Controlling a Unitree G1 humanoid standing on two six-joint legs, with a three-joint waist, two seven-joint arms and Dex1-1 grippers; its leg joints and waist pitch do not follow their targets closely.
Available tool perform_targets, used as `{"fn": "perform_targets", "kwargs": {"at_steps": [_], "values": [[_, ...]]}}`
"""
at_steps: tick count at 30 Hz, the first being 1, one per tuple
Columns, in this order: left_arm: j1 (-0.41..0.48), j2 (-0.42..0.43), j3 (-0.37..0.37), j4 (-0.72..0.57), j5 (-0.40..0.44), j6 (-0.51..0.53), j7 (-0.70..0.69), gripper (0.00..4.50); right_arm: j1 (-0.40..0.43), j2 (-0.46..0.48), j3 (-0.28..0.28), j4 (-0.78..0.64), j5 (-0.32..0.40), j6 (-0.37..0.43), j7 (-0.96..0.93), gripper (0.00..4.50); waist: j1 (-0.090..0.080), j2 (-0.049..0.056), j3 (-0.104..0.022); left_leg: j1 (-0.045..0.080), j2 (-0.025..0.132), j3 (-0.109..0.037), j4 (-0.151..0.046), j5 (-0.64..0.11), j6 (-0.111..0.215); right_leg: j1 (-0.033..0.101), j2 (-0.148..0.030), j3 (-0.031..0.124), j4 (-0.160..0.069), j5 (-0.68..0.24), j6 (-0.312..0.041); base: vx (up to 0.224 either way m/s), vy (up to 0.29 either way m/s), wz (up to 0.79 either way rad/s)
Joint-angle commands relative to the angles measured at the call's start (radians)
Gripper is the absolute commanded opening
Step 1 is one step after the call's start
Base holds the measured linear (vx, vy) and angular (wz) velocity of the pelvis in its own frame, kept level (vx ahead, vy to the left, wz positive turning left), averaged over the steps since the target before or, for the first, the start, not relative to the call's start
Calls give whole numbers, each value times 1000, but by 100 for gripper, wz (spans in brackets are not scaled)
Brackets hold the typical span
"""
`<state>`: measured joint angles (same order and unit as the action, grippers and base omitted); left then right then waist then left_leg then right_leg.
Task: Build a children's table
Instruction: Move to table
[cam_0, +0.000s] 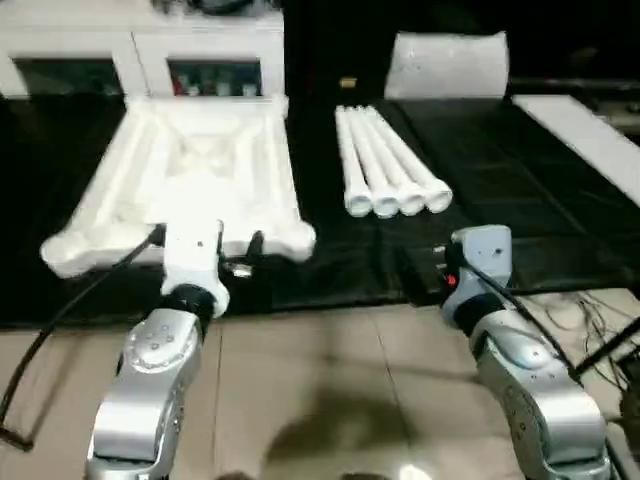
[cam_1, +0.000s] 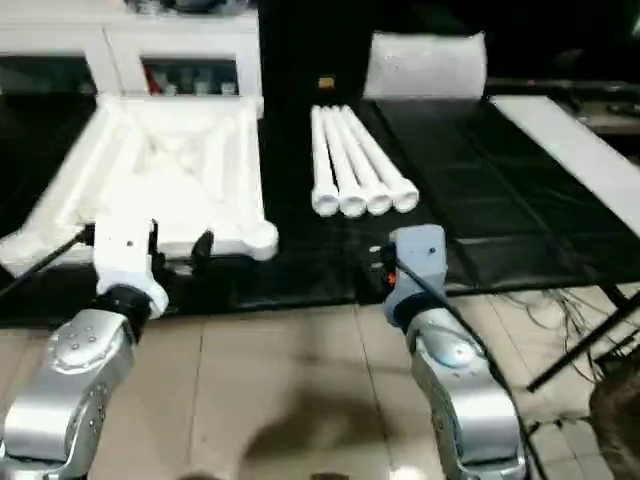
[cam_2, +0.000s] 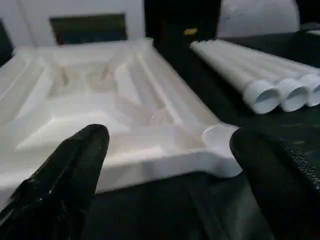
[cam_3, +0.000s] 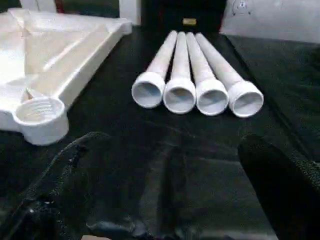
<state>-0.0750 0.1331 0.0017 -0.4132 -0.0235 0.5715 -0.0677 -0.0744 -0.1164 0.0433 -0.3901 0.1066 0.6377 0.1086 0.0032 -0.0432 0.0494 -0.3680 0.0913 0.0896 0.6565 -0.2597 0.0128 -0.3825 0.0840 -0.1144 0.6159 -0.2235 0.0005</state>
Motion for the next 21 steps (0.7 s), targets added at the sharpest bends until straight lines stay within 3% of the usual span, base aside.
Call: {"fn": "perform_targets", "kwargs": {"at_steps": [1,2,3,4,5,6,8,9,10,11,12,13,14,15,16,17,18,19,20,21], "values": [[2,-6,20,0,-3,-8,14,446,-12,-9,13,-22,2,10,10,450,-8,34,-71,42,354,-177,-113,60,310,22,-283,144,42,-39,139,5,-123,-4],[2,-6,20,0,-3,-8,14,446,-12,-9,13,-22,2,10,10,450,-31,7,-66,65,322,-166,-88,136,312,-37,-331,220,91,43,28,5,-136,14],[6,1,19,-9,3,-8,12,446,-17,-16,22,-20,-2,12,20,450,10,-33,-41,-3,151,-64,-10,-20,146,-2,-337,274,-33,-36,19,5,-136,14],[9,2,19,-13,4,-7,12,446,-19,-18,25,-19,-2,14,24,450,30,-60,-35,-16,63,-9,37,-95,69,35,-295,273,-95,-309,162,-20,-190,22],[16,6,21,-23,7,-5,13,446,-24,-23,34,-18,-3,17,33,450,28,-50,-13,-15,10,31,99,-61,30,13,-223,254,-146,-842,350,-51,-159,-6],[19,6,23,-26,8,-4,14,446,-26,-24,37,-19,-2,19,36,450,28,-53,-8,-39,-13,46,97,-61,22,43,-187,224,-166,-974,379,-51,-159,-6],[24,8,26,-28,8,-5,13,446,-28,-27,44,-19,1,21,43,450,36,-44,-8,7,-7,47,73,-116,47,42,-175,206,-185,-945,368,-31,-31,-7],[30,10,32,-27,5,-7,11,446,-28,-31,52,-19,-3,28,46,450,44,-27,-25,3,52,-3,8,-156,95,130,-266,127,-169,-808,223,0,0,0],[32,11,33,-28,5,-8,10,446,-29,-33,56,-18,-4,28,48,450,31,-19,-20,28,69,-1,1,-178,92,125,-282,92,-185,-818,184,-14,46,25],[33,12,34,-28,5,-8,10,446,-29,-34,59,-17,-4,27,50,450,28,1,-8,9,110,-20,-38,-222,95,161,-291,38,-181,-786,132,-4,70,43],[36,16,37,-32,5,-5,6,446,-30,-33,64,-13,0,23,52,450,18,21,2,-16,209,-90,-164,-485,92,196,-207,-8,20,-557,51,-4,70,43],[36,19,38,-33,8,-5,5,446,-31,-37,71,-11,-2,20,56,450,21,21,1,2,200,-128,-192,-637,86,145,-153,1,104,-376,4,14,24,58],[37,21,38,-34,10,-5,4,446,-32,-41,77,-10,-4,18,59,450,6,9,10,47,158,-124,-196,-748,107,71,-127,50,147,-268,-60,59,-13,85],[37,22,39,-36,8,-5,3,446,-32,-38,76,-8,-3,18,59,450,-11,-12,9,140,149,-60,-145,-784,39,25,-183,103,48,-390,-103,59,-13,85],[37,23,40,-37,6,-6,2,446,-31,-35,74,-8,-1,19,58,450,-11,-40,17,136,122,-54,-121,-728,10,43,-206,124,-13,-525,-123,114,-32,51],[37,25,39,-37,7,-5,1,446,-30,-32,72,-6,0,19,58,450,41,-48,12,50,57,4,37,-284,19,122,-321,224,-161,-873,-157,146,-21,11],[36,27,39,-37,7,-4,0,446,-30,-30,71,-4,0,18,58,450,65,-35,3,7,74,-15,86,-91,21,168,-356,264,-168,-899,-173,146,-21,11],[35,29,38,-36,7,-4,-1,446,-29,-29,71,-2,-1,17,59,450,69,-36,5,-15,78,-22,77,-61,7,188,-342,252,-160,-828,-189,132,40,11],[35,29,38,-36,7,-4,-1,446,-29,-29,71,-1,-1,17,59,450,77,-36,-8,-26,75,-20,52,-22,2,206,-301,227,-144,-706,-207,114,64,15],[31,43,31,-32,6,-6,-14,446,-28,-27,72,0,-4,14,56,450,76,1,-27,27,92,2,-61,84,1,179,-186,127,-96,-360,-224,114,64,15]]}}
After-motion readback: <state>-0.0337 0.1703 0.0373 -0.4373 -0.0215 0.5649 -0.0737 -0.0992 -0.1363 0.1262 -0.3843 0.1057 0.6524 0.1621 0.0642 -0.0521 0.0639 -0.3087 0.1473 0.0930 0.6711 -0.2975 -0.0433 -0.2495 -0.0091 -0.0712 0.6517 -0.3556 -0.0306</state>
